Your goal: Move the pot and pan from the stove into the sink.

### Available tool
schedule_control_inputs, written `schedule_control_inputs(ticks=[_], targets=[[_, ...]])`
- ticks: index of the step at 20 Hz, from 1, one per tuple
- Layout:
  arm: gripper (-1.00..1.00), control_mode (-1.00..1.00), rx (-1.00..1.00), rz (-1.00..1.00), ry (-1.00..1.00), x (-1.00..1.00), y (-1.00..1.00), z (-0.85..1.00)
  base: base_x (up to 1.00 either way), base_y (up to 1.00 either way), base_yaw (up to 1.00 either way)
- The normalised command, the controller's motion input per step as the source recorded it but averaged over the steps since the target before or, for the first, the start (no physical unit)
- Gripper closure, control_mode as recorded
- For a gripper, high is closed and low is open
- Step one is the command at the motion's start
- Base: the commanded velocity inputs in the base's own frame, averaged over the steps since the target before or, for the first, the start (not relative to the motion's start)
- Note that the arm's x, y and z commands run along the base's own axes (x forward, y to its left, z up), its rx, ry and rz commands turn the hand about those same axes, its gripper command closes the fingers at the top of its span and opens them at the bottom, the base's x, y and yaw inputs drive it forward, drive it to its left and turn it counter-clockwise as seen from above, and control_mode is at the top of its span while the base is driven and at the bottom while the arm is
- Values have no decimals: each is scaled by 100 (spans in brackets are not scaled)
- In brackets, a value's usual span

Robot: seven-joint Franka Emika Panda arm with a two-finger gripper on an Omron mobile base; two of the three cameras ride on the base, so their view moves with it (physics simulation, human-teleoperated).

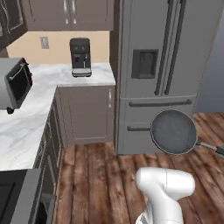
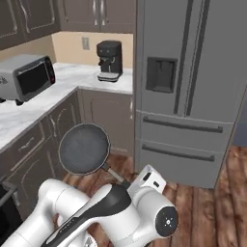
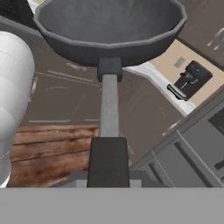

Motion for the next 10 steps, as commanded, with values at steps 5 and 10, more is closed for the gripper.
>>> schedule_control_inputs(ticks=[5, 10], targets=[[100, 100, 0, 0, 0, 0, 0, 0, 0, -26, -45], [100, 100, 0, 0, 0, 0, 0, 0, 2, -21, -47]])
